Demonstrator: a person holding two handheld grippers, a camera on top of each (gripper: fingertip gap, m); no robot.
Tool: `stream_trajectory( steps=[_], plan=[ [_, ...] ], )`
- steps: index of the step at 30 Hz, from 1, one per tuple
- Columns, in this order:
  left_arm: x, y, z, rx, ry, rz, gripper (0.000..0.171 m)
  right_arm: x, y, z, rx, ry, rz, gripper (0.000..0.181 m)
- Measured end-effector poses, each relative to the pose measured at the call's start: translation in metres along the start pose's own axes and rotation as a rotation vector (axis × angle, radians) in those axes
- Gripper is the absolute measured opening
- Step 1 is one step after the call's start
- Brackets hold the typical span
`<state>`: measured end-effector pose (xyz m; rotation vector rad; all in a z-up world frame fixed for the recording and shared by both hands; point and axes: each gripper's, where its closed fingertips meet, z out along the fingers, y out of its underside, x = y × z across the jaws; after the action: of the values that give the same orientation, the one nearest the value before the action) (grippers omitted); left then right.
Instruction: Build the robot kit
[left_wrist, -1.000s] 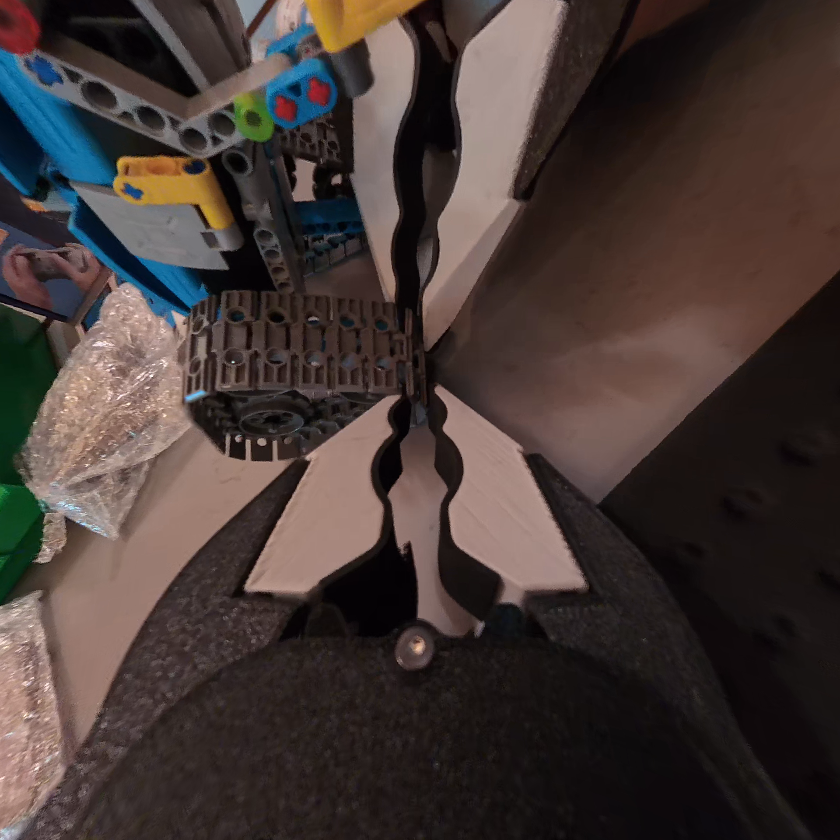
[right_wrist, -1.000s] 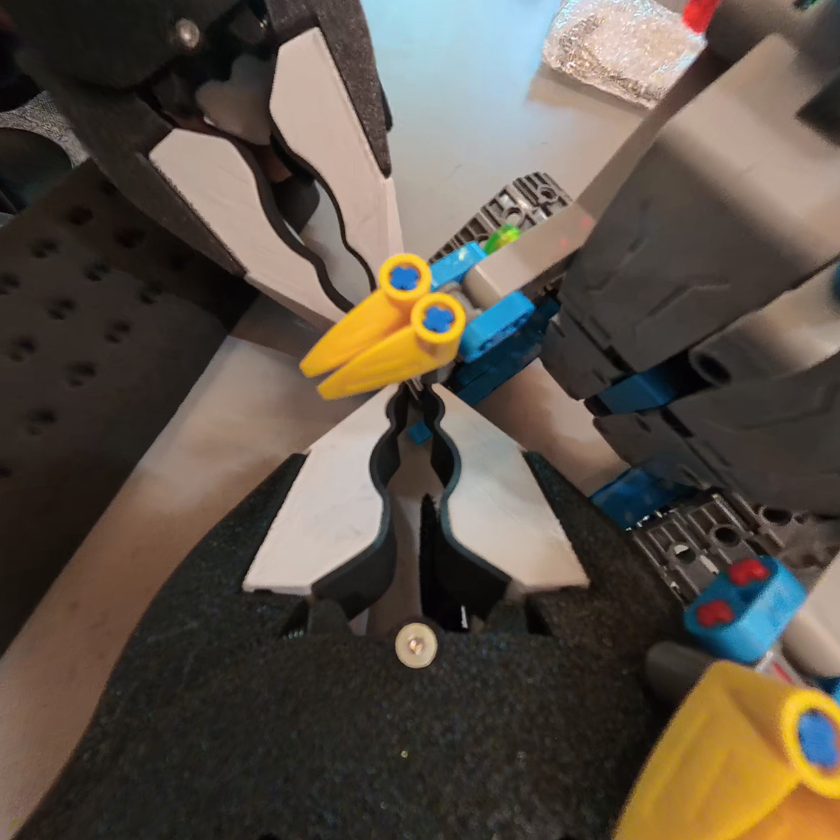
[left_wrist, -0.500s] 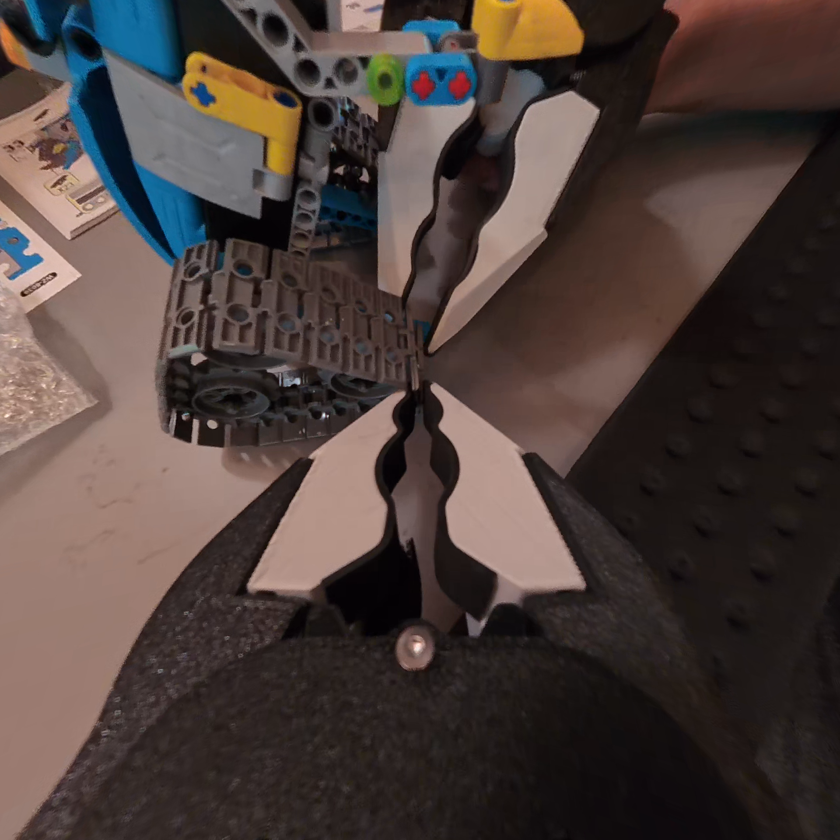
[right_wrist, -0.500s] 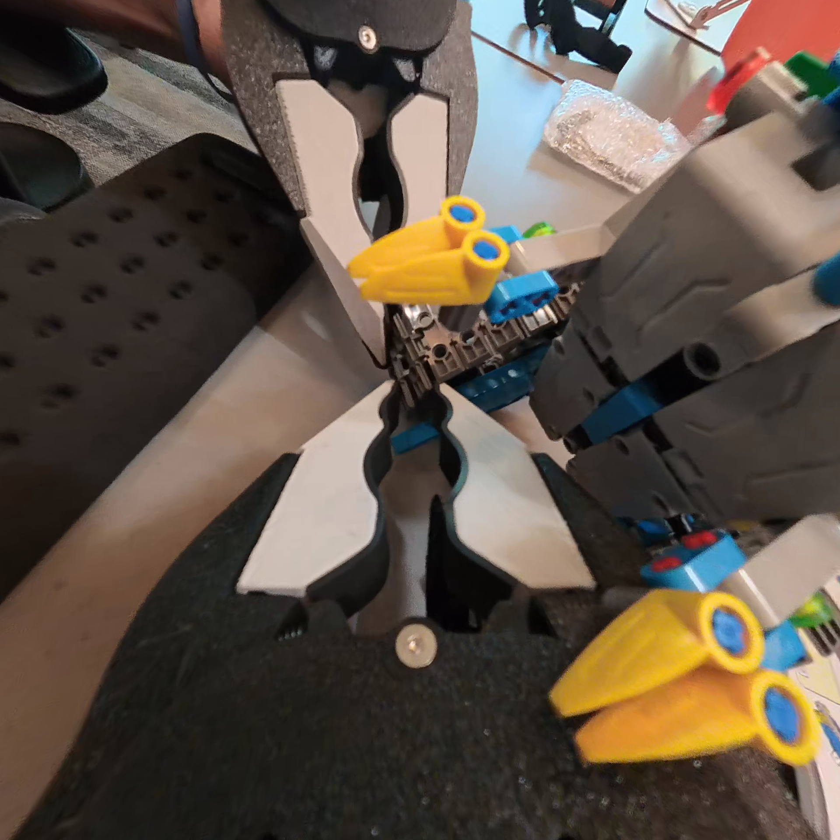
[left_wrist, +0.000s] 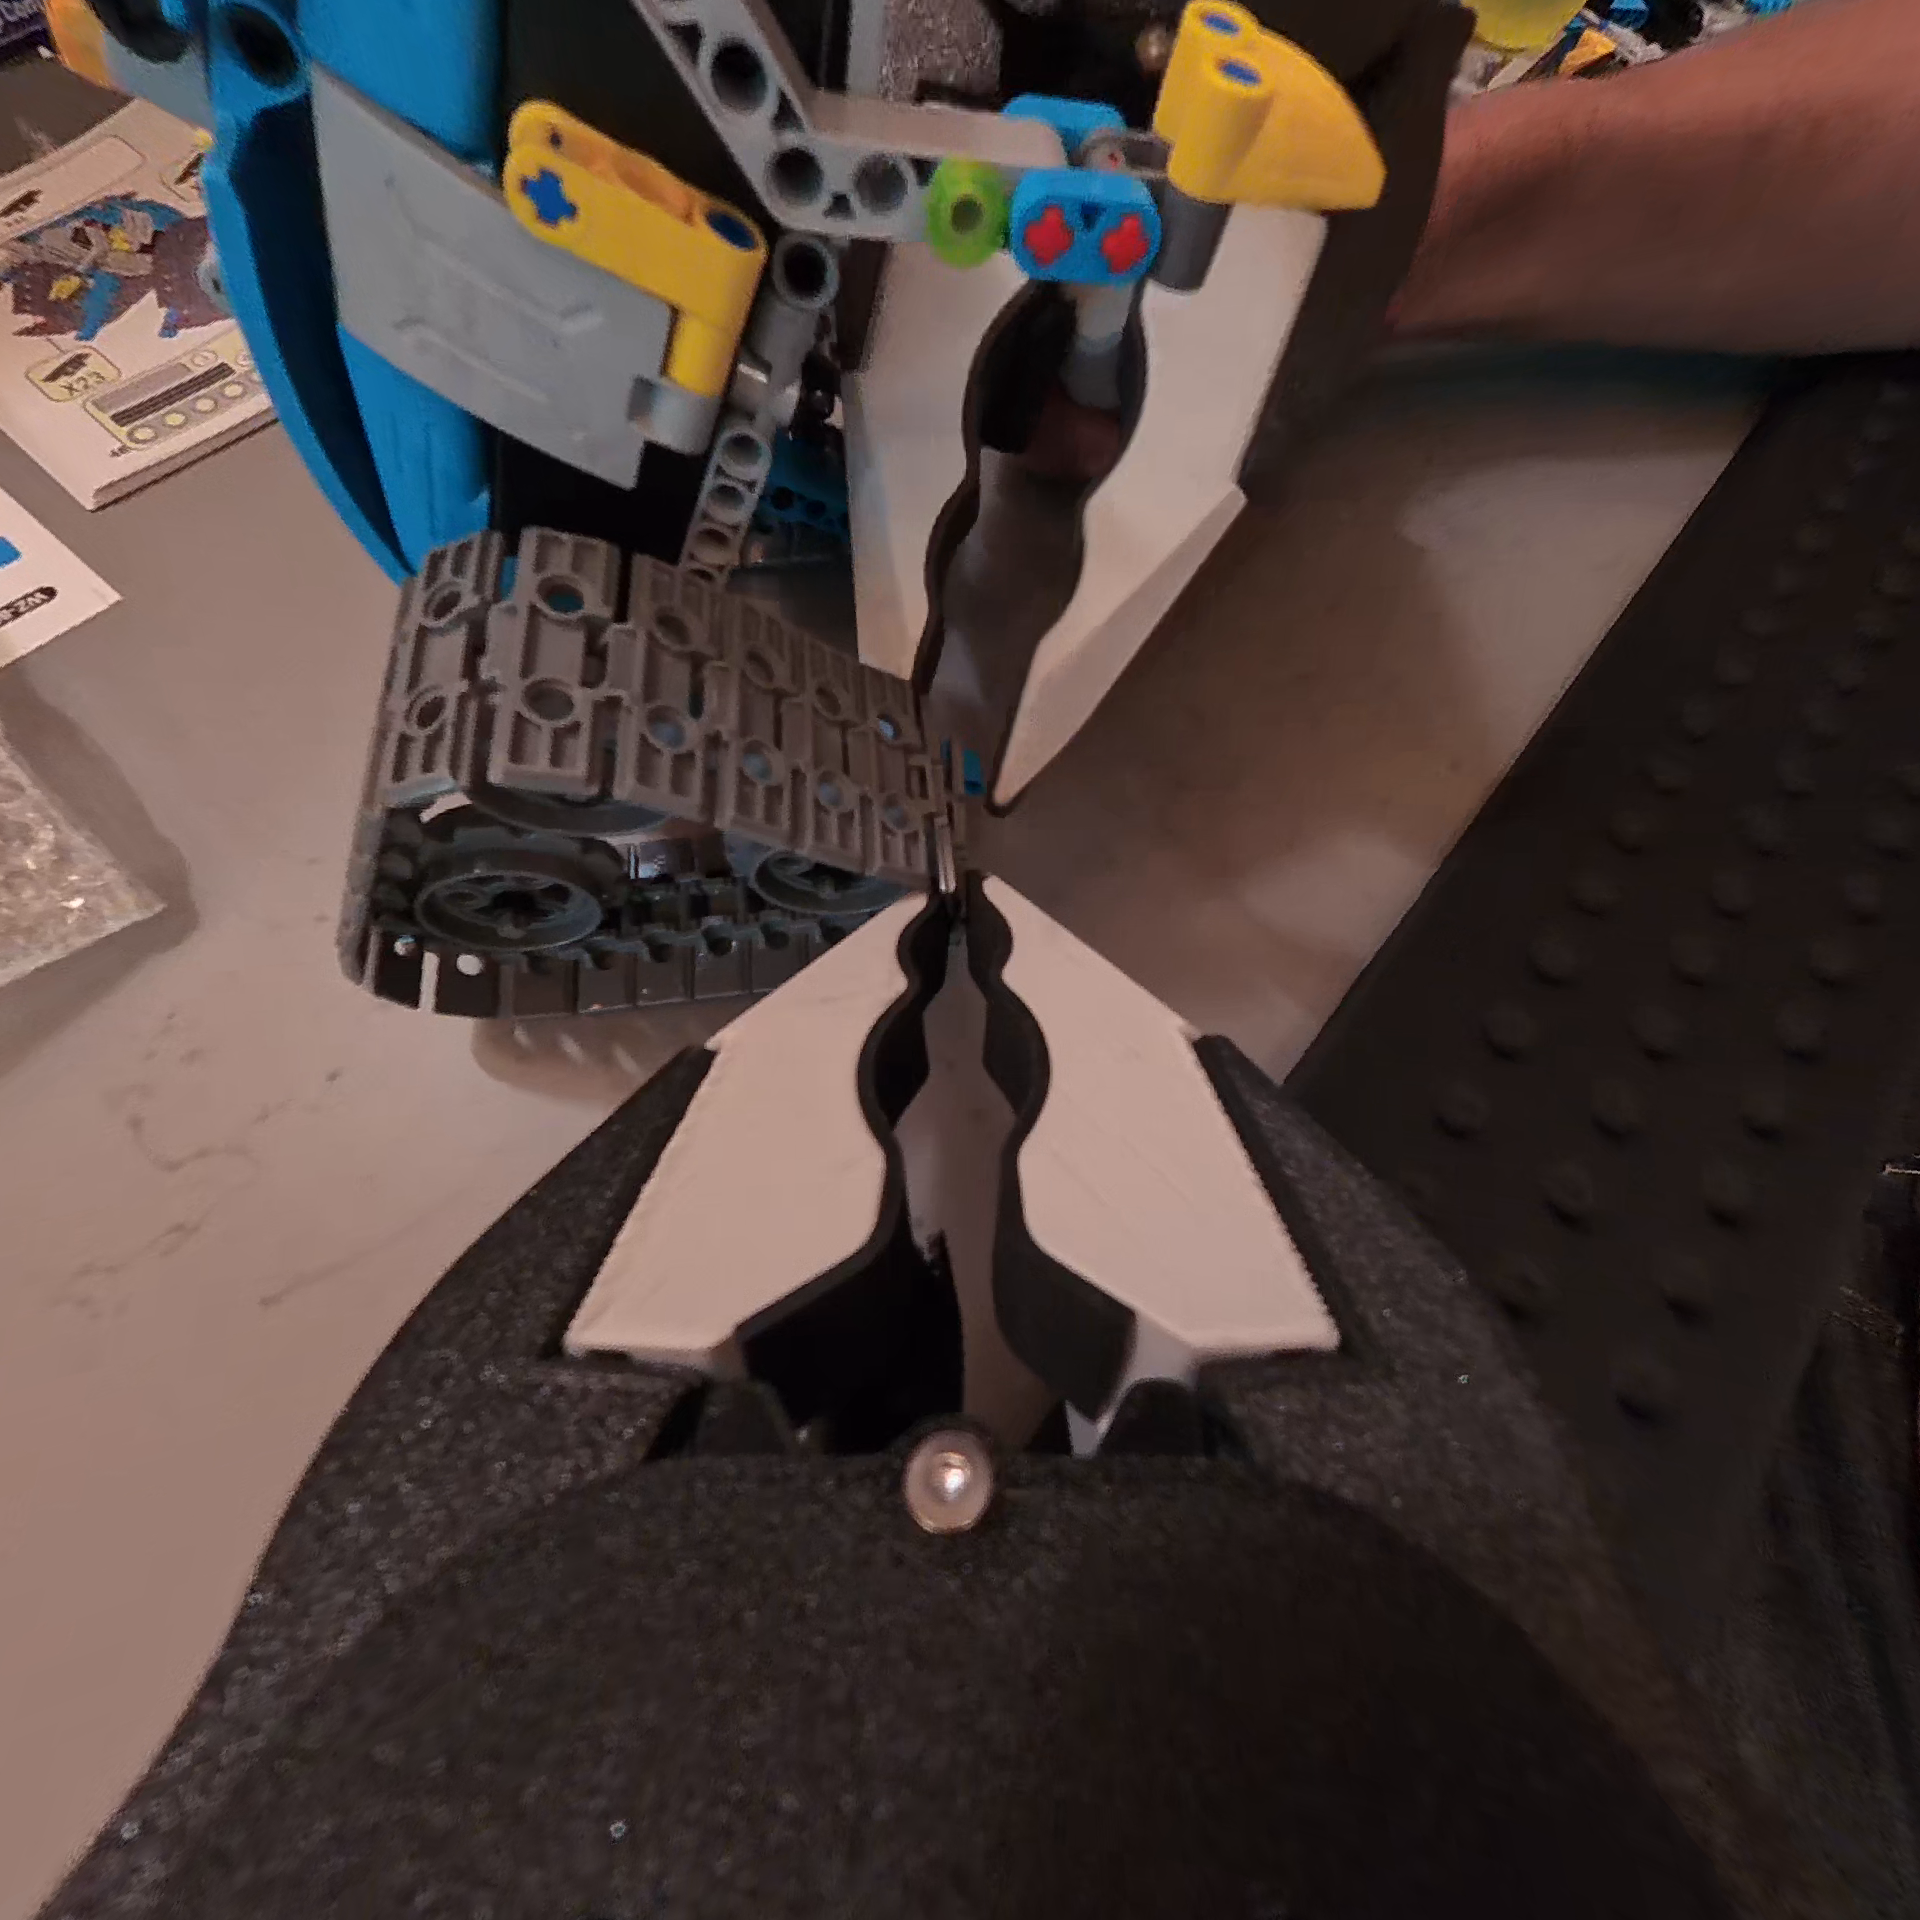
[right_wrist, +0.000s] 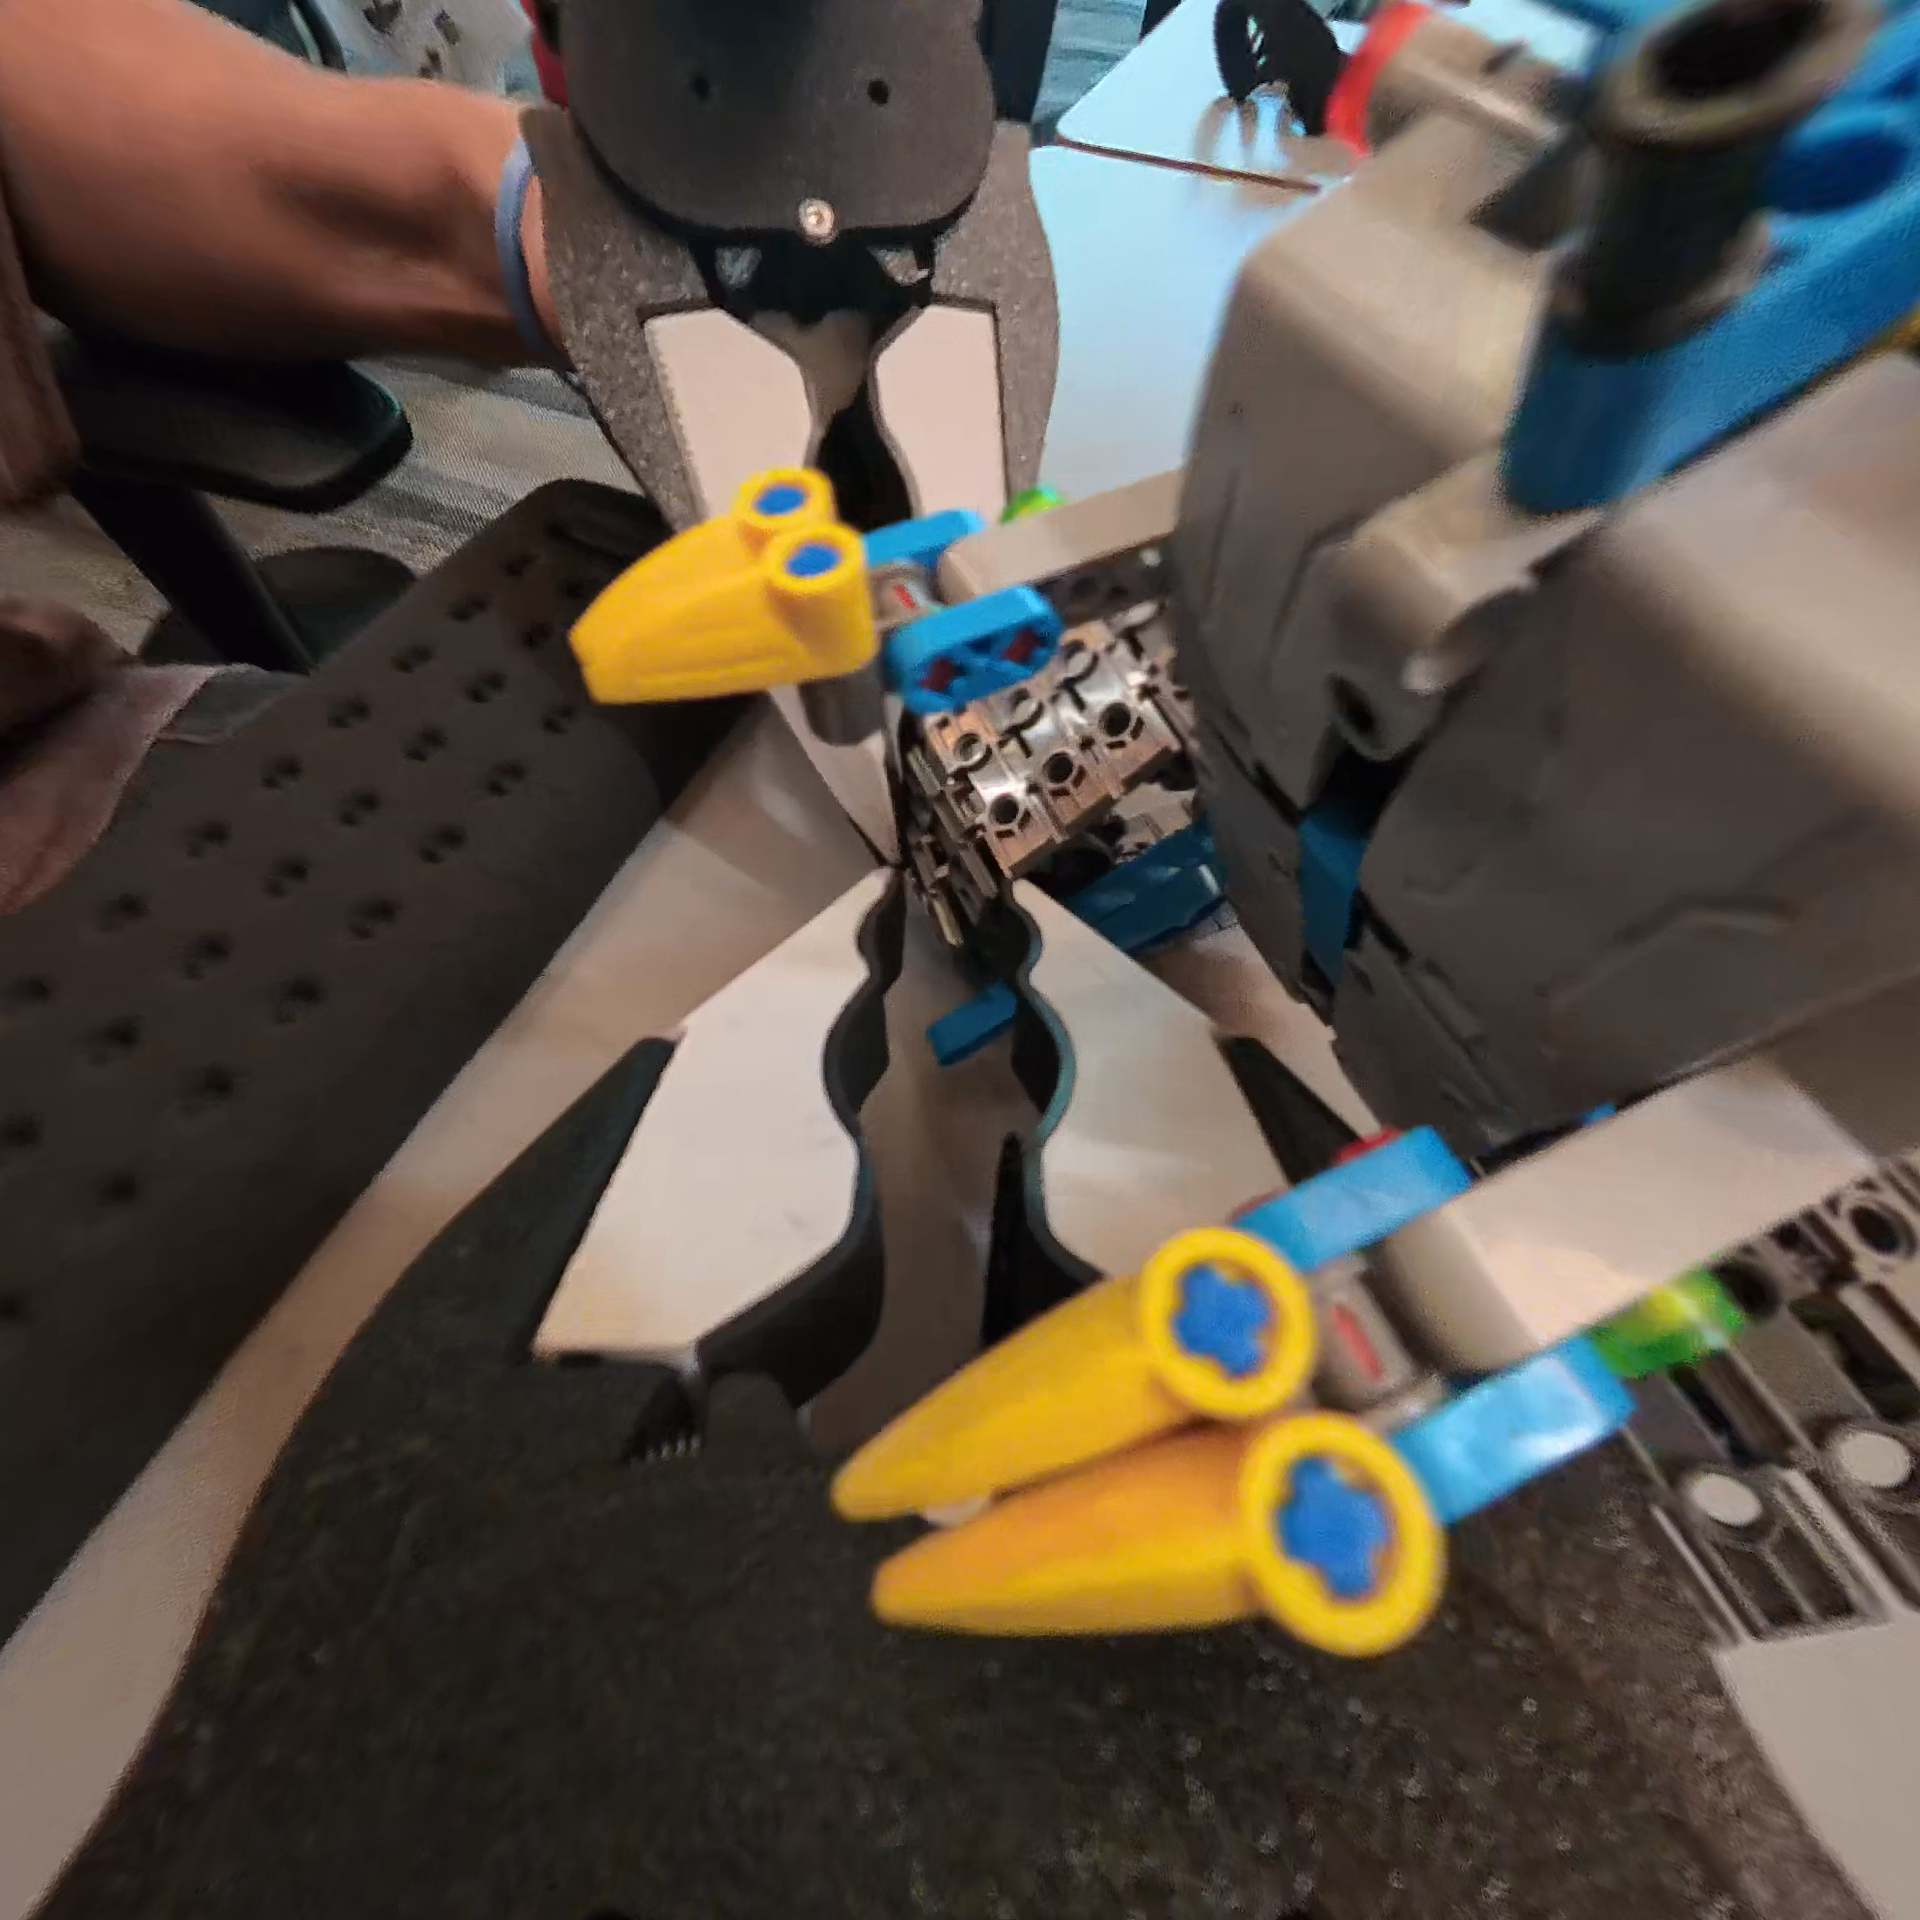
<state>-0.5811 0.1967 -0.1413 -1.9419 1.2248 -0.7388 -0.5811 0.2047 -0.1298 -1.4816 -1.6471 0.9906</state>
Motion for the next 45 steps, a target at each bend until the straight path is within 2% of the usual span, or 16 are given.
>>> stream_trajectory(
  steps=[5,13,19,22,25,27,30,36,41,45],
  plan=[
    [0.0,0.003,0.002,-0.012,0.001,-0.009,0.001,0.0,0.003,0.002,-0.014,-0.016,0.065,0.008],
    [-0.001,0.004,0.002,-0.005,0.029,-0.062,0.0,0.0,0.006,0.005,-0.045,0.019,0.025,0.004],
    [-0.001,0.005,0.003,-0.013,0.013,-0.036,0.0,-0.001,0.008,0.005,-0.062,0.017,0.017,0.002],
    [-0.008,0.005,0.004,-0.009,-0.035,-0.045,0.002,0.004,0.008,0.005,-0.053,0.039,0.021,0.002],
    [-0.01,0.004,0.003,-0.008,-0.117,0.04,0.006,0.004,0.008,0.004,-0.043,0.014,0.047,0.002],
    [-0.013,-0.002,-0.001,0.025,-0.182,0.08,0.021,0.003,0.006,0.002,-0.026,-0.018,0.07,0.002],
    [-0.009,-0.002,0.0,0.025,-0.145,0.089,0.014,0.001,0.005,0.002,-0.024,-0.03,0.068,0.003],
    [-0.008,0.001,0.002,0.001,-0.139,0.1,0.009,0.001,0.006,0.003,-0.031,-0.022,0.057,0.003],
    [-0.007,0.003,0.002,-0.018,-0.13,0.065,0.001,0.003,0.009,0.005,-0.053,0.047,0.019,0.004],
    [-0.008,0.004,0.003,-0.025,-0.136,0.064,0.001,0.004,0.011,0.006,-0.07,0.081,0.016,0.003]
  ],
)
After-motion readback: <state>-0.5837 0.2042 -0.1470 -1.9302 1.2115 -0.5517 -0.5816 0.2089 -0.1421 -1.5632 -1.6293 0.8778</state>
